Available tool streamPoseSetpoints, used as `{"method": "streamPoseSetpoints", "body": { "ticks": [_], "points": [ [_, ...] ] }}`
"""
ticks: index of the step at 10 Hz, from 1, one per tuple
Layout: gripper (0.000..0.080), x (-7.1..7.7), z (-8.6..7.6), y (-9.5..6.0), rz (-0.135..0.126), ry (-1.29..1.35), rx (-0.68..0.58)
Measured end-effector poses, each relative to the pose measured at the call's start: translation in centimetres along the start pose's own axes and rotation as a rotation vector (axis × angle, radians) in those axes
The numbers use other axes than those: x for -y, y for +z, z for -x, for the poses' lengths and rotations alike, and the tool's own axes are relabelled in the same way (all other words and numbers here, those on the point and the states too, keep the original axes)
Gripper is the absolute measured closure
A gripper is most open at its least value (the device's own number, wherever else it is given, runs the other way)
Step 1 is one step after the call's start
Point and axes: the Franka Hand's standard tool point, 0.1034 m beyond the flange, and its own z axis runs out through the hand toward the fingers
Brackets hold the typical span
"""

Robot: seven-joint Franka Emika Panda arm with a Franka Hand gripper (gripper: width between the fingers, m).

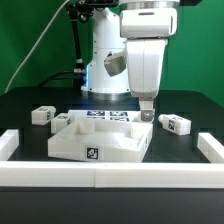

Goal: Assemble one leg

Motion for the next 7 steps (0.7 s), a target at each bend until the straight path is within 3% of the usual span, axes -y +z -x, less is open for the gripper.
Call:
{"method": "streamPoseSetpoints", "body": {
  "ticks": [1, 2, 3, 7],
  "points": [
    [0.0150, 0.5, 1.2, -0.1, 0.057, 0.020, -0.009],
    [0.0150, 1.4, 2.9, -0.1, 0.136, 0.065, -0.030],
    [0.0150, 2.2, 3.3, 0.2, 0.121, 0.076, -0.026],
    [0.0150, 2.1, 3.4, 0.2, 0.127, 0.077, -0.025]
  ]
}}
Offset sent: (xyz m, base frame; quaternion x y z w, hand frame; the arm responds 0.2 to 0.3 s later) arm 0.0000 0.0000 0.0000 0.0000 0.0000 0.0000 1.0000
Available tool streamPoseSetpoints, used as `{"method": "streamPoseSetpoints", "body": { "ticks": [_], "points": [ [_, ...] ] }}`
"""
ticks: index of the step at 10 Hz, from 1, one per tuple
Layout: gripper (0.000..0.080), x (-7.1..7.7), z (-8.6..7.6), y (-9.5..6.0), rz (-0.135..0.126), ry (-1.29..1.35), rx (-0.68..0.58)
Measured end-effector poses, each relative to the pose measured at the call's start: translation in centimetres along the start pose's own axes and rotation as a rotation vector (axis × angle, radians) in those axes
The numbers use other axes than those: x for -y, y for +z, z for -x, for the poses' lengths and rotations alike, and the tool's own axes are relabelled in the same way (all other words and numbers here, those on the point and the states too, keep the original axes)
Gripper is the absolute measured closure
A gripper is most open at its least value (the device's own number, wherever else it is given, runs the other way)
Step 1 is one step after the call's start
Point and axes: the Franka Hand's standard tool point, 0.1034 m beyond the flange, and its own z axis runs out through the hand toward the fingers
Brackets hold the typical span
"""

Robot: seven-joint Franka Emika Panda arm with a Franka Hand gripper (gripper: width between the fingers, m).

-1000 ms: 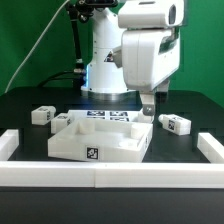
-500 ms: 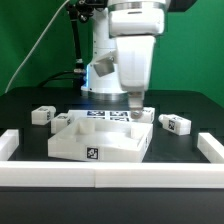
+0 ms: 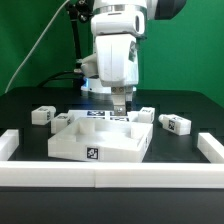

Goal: Assemble one leg

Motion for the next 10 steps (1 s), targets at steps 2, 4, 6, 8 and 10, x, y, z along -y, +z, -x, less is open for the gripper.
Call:
{"method": "streamPoseSetpoints", "body": {
  "ticks": [2, 4, 6, 8, 10],
  "points": [
    [0.0150, 3.0, 0.0, 0.3, 0.030, 0.140, -0.005],
    [0.0150, 5.8, -0.7, 1.1, -0.010, 0.244, 0.002],
    [0.0150, 7.6, -0.2, 1.9, -0.037, 0.264, 0.012],
    [0.0150, 7.5, -0.2, 1.9, -0.036, 0.266, 0.012],
    [0.0150, 7.5, -0.2, 1.9, -0.036, 0.266, 0.012]
  ]
}}
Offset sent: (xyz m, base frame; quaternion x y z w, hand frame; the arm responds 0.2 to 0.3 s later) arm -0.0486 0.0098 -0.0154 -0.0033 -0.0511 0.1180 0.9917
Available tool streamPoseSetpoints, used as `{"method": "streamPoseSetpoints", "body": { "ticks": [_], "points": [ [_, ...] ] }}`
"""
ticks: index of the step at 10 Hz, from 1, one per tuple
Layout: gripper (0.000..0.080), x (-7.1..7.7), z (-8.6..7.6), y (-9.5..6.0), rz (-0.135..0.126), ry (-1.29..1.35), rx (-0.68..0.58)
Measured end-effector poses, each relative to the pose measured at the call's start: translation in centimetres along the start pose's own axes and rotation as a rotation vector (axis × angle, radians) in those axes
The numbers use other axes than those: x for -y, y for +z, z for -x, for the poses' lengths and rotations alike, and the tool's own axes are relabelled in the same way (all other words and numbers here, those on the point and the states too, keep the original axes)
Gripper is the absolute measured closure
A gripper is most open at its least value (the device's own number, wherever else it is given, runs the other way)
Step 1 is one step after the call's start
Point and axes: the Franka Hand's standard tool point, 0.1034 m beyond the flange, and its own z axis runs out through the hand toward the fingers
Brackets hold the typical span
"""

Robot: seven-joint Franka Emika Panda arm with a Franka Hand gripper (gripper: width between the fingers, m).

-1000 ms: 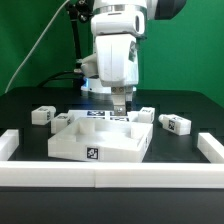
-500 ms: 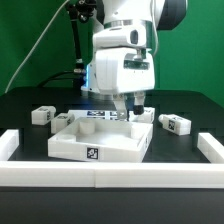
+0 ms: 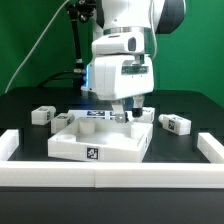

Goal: Assemble one leg

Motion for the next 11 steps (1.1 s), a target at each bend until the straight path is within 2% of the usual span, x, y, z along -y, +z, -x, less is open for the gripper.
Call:
{"method": "streamPoseSetpoints", "body": {
  "ticks": [1, 2, 5, 7, 8, 9, 11],
  "points": [
    [0.0150, 0.1, 0.0, 0.0, -0.001, 0.004, 0.000],
    [0.0150, 0.6, 0.0, 0.1, -0.013, 0.021, 0.006],
    [0.0150, 2.7, 2.2, 0.7, -0.050, 0.008, 0.029],
    [0.0150, 3.4, 3.7, 1.4, -0.072, 0.029, 0.042],
    [0.0150, 3.7, 4.0, 1.8, -0.073, 0.032, 0.041],
    [0.0150, 3.9, 4.0, 2.5, -0.056, 0.030, 0.030],
    [0.0150, 4.4, 3.4, 3.1, -0.061, 0.016, 0.025]
  ]
}}
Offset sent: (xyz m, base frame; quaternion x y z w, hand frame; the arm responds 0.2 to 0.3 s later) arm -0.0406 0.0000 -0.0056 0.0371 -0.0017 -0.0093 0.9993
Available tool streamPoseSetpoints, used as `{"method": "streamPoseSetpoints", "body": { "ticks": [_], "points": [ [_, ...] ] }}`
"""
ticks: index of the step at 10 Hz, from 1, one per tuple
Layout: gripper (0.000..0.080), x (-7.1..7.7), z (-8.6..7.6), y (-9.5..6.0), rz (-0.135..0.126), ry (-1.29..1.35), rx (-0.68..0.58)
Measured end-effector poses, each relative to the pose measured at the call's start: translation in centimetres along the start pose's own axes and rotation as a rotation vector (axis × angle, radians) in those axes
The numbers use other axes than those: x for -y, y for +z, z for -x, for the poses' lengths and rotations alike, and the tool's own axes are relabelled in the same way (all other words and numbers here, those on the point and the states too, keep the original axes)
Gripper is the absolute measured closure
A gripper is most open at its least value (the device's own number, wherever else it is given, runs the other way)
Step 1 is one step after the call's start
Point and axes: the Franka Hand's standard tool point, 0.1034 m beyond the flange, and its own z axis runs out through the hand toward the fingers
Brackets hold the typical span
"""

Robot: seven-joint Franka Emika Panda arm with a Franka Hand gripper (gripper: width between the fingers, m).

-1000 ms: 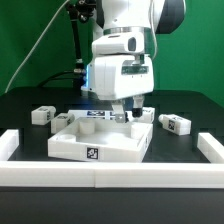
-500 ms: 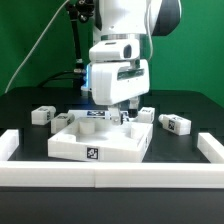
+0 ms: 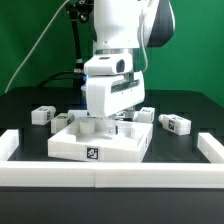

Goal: Assemble one leg

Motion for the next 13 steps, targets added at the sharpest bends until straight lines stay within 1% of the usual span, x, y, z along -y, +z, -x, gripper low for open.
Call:
{"method": "streamPoseSetpoints", "body": {
  "ticks": [2, 3, 5, 6, 7, 8, 9, 13],
  "points": [
    [0.0150, 0.11, -0.39, 0.09, 0.002, -0.032, -0.002],
    [0.0183, 0.20, -0.43, 0.23, 0.002, -0.042, -0.003],
    [0.0470, 0.16, -0.37, 0.23, 0.003, -0.039, -0.002],
    [0.0470, 0.17, -0.37, 0.23, 0.003, -0.039, -0.002],
    [0.0636, 0.18, -0.36, 0.24, 0.002, -0.039, -0.002],
    [0.0636, 0.23, -0.35, 0.27, 0.001, -0.038, -0.001],
    [0.0738, 0.22, -0.33, 0.27, 0.001, -0.036, -0.001],
    [0.0738, 0.22, -0.29, 0.28, 0.001, -0.035, -0.001]
  ]
}}
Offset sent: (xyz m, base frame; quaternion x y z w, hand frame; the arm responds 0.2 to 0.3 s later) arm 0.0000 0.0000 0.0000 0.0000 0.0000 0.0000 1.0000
